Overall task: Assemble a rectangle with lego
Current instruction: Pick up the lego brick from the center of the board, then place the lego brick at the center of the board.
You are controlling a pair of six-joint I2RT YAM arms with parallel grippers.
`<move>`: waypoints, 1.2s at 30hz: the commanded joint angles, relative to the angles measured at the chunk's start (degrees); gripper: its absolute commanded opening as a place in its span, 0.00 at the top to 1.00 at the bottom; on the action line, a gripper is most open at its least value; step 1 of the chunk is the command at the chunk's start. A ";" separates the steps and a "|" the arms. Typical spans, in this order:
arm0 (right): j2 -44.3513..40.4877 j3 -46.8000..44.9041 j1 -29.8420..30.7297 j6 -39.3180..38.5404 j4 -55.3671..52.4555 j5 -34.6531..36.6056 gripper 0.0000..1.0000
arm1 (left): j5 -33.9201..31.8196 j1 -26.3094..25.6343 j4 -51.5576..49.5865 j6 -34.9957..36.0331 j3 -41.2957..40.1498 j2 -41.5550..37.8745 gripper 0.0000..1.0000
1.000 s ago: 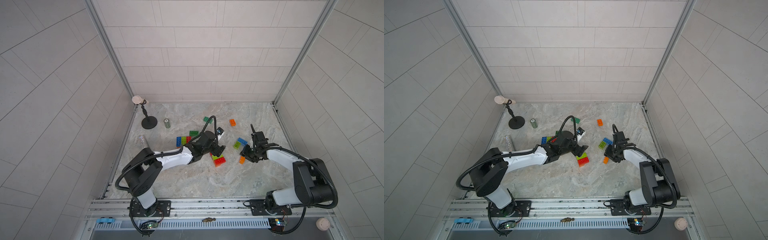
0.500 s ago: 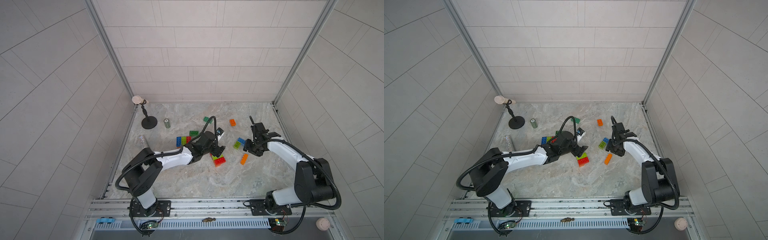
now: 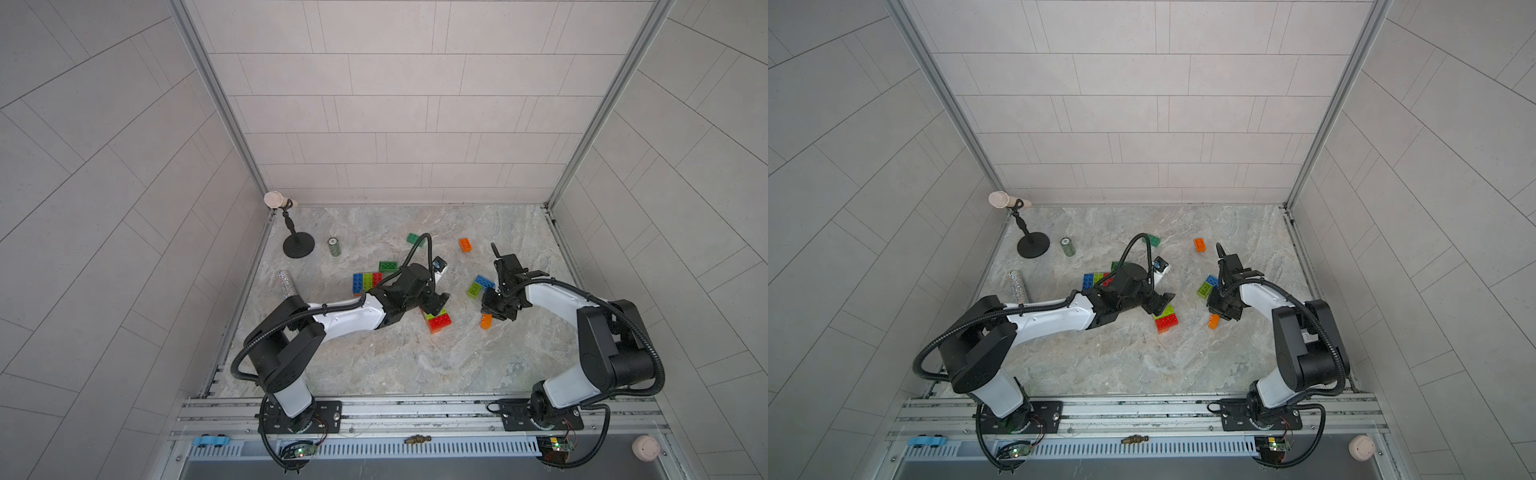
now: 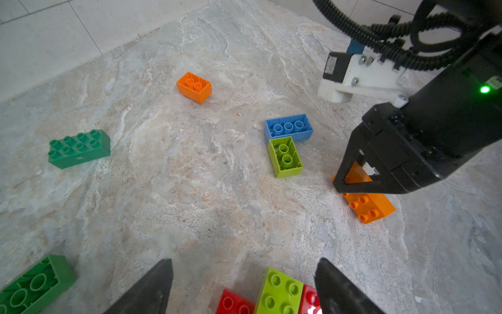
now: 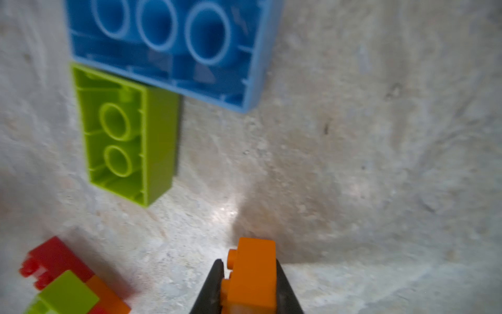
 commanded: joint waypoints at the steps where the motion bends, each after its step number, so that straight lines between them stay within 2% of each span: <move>1: -5.05 0.02 0.07 2.38 7.19 -4.10 0.81 | -3.93 1.60 -7.92 -6.34 4.51 -2.09 0.19; 4: -8.15 -0.59 0.39 6.69 15.02 -6.91 0.83 | -3.77 4.68 -12.83 -12.24 6.97 -4.37 0.22; 6: -9.65 -1.25 1.29 10.92 21.74 -7.38 0.83 | -0.30 4.64 -9.12 -12.37 5.78 -6.15 0.20; 8: -10.44 -1.67 2.82 15.44 27.96 -6.89 0.83 | 1.88 3.07 -3.21 -15.16 3.72 -7.31 0.11; 11: -11.00 -1.83 5.48 20.11 34.05 -5.14 0.83 | 5.54 1.40 4.02 -20.72 1.99 -6.86 0.04; 14: -11.36 -1.88 7.68 23.23 37.19 -3.80 0.83 | 9.03 1.27 10.34 -24.98 0.38 -5.46 0.03; 18: -11.09 -1.52 8.88 26.02 38.96 -4.57 0.83 | 11.04 1.79 12.38 -27.00 -0.33 -4.37 0.04; 24: -11.64 -1.94 9.70 28.17 39.87 -7.51 0.83 | 16.18 5.31 14.00 -30.50 -0.34 -2.21 0.16; 34: -13.52 -2.54 9.79 28.85 38.78 -10.28 0.83 | 19.21 6.10 11.73 -27.92 1.28 -0.13 0.38; 36: -13.46 -2.38 9.83 28.90 38.90 -10.39 0.83 | 19.75 6.09 11.41 -27.60 1.63 0.46 0.39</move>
